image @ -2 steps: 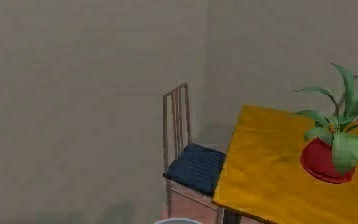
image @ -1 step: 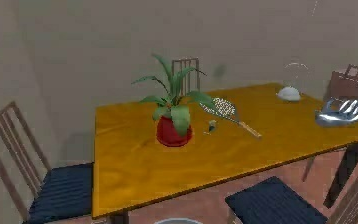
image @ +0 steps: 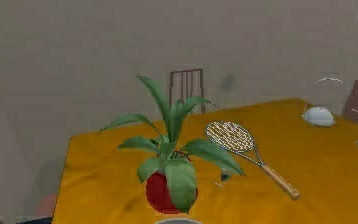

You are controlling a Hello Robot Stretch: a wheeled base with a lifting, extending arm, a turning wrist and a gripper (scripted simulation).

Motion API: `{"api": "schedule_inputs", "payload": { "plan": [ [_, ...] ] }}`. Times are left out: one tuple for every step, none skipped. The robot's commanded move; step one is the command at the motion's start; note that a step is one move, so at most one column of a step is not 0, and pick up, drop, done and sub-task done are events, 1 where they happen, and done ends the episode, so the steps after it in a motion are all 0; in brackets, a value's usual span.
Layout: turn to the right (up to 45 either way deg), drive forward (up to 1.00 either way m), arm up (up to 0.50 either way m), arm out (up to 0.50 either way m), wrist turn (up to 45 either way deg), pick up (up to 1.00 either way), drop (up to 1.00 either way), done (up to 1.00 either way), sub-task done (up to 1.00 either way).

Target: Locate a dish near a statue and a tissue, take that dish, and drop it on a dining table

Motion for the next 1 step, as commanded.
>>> {"api": "schedule_inputs", "payload": {
  "plan": [
    [-45.0, 0.00, 0.00, 0.00, 0.0, 0.00, 0.00, 0.00, 0.00]
  ]
}}
